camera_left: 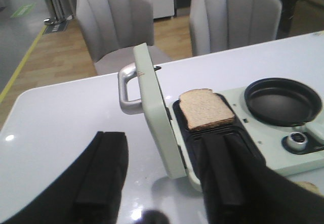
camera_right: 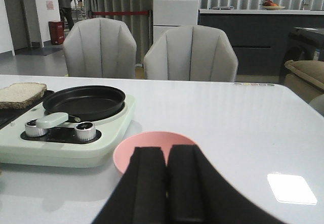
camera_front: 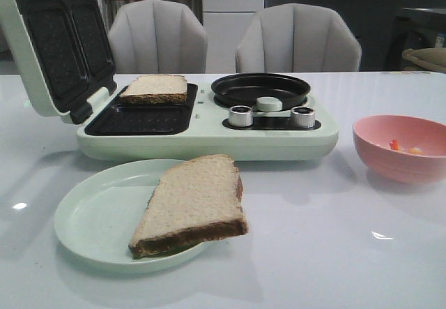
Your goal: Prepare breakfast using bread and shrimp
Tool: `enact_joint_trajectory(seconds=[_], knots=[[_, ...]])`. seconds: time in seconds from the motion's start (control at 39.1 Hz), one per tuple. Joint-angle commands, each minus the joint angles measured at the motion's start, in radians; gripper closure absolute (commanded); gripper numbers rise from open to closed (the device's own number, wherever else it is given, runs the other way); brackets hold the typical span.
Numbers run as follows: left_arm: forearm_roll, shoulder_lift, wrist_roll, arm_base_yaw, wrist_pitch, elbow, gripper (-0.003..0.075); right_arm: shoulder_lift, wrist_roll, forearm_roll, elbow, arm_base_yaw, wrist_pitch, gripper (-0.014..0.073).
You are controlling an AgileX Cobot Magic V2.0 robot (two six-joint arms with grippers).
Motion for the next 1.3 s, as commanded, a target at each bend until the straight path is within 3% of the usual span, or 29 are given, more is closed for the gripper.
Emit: enact_joint_trajectory(seconds=[0.0, 0.49, 0.61, 0.84, 1.0, 1.28], knots=[[-0.025, -0.101, -0.014, -0.009, -0.095, 0.063, 0.0335, -0.022, -0.004, -0.009, -0.021, -0.003, -0.086, 0.0456], [-0.199, -0.619, -0.013, -0.009, -0.098, 0.443, 0.0335, -0.022, -0.004, -0.009, -0.021, -0.003, -0.086, 0.0456], [-0.218, -0.584, -0.013, -0.009, -0.102, 0.452, 0.0335, -0.022, -0.005, -0.010, -0.021, -0.003, -0.088, 0.0456], [-0.216, -0.583, -0.013, -0.009, -0.117, 0.452, 0.0335, -0.021, -0.010, -0.016, -0.038, -0.003, -0.273, 0.0456], [-0.216, -0.583, -0.013, -0.009, -0.117, 0.452, 0.0335, 0.048, -0.010, -0.016, -0.164, -0.003, -0.178, 0.0456], [-0.216, -0.583, -0.013, -0.009, -0.117, 0.452, 0.0335, 0.325, 0.014, 0.027, -0.409, -0.002, 0.136, 0.0456]])
